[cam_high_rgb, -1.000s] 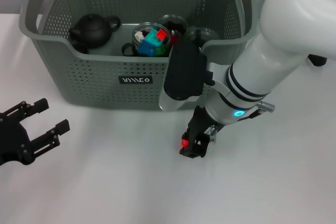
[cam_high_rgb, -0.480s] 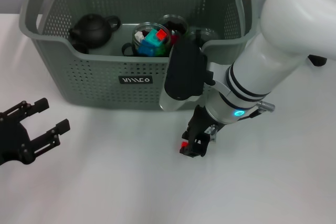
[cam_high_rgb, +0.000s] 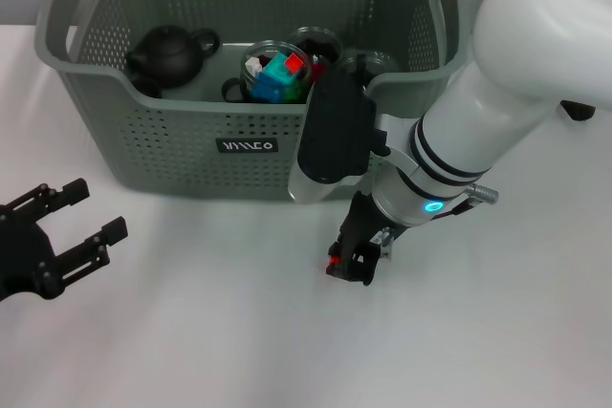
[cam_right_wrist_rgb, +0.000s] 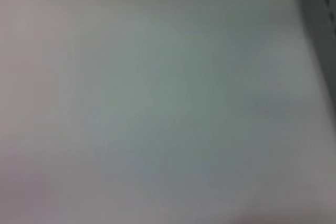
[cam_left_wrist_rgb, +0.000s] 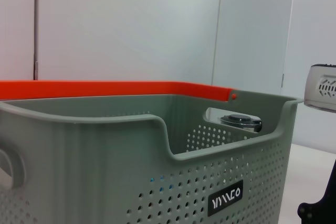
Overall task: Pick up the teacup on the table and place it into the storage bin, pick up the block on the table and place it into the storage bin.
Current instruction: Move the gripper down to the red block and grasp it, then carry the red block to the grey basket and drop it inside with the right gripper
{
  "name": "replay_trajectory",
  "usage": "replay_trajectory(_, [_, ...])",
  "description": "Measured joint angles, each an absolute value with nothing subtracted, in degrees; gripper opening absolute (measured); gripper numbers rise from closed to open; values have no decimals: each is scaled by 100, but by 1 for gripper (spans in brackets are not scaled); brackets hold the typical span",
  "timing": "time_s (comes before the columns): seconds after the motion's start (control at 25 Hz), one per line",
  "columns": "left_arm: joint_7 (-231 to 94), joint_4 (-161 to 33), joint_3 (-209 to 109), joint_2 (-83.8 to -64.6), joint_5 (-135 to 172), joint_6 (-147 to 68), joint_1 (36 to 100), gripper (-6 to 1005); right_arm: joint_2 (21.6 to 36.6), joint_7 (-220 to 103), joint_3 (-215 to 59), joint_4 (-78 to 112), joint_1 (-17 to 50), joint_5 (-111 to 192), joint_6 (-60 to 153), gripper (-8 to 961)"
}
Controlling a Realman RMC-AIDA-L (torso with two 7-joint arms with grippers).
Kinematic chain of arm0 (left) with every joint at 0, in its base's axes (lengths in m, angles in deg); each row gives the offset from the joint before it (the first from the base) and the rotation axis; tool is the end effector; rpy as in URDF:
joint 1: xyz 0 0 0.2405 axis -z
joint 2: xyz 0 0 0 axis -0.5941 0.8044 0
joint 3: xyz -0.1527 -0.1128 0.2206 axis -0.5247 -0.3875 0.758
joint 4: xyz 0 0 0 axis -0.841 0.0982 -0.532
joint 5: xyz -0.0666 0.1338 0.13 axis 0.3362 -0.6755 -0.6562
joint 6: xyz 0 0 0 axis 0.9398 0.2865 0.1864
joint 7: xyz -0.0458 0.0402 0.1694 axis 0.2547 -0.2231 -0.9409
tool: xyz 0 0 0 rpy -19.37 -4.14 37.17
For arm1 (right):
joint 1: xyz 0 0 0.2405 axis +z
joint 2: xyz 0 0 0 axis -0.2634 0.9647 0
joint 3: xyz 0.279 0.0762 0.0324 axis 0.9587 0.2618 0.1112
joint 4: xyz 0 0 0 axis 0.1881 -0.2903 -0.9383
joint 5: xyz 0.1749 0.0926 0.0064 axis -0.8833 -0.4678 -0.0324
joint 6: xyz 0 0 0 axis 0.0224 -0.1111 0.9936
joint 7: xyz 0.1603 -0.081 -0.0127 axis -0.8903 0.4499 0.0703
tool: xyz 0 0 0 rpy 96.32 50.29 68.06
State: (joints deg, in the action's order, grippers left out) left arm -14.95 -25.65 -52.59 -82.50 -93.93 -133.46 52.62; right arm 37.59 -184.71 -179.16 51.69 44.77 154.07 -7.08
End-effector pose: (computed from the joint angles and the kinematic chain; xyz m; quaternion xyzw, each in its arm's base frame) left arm -0.3547 0.2549 -0.0032 -0.8693 -0.2081 -0.2942 0.3383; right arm 0.1589 0.3838 -0.1851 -0.9715 0.0613 -0.2235 0.0491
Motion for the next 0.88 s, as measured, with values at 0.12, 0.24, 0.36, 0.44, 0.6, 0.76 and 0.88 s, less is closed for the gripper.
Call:
replay_trajectory(0.12, [-1496,-2567,-5262,-8250,-9393,-13338,5262,702,3758,-18461,-17916,5149,4486,15399,-704,228])
replay_trajectory(0.24, [-1495,-2568,-5266,-8250,-9393,-13328,5262,702,3758,-18460,-17920,5147,4488,15394,-701,160])
replay_trajectory(0.36, [-1495,-2568,-5262,-8250,-9393,-13317,5262,702,3758,-18460,-17899,5185,4480,15391,-728,140])
replay_trajectory(0.44, [-1496,-2568,-5263,-8250,-9393,-13316,5262,702,3742,-18476,-17858,5235,4472,15383,-759,139])
replay_trajectory(0.6, [-1495,-2568,-5278,-8247,-9392,-13314,5258,703,3700,-18489,-17728,5435,4422,15378,-922,138])
replay_trajectory(0.76, [-1495,-2558,-5280,-8243,-9383,-13314,5248,703,3669,-18371,-17247,5630,4379,15406,-1351,139])
replay_trajectory(0.88, [-1496,-2553,-5280,-8242,-9376,-13309,5244,703,3641,-18155,-16677,5949,4220,15426,-1815,140])
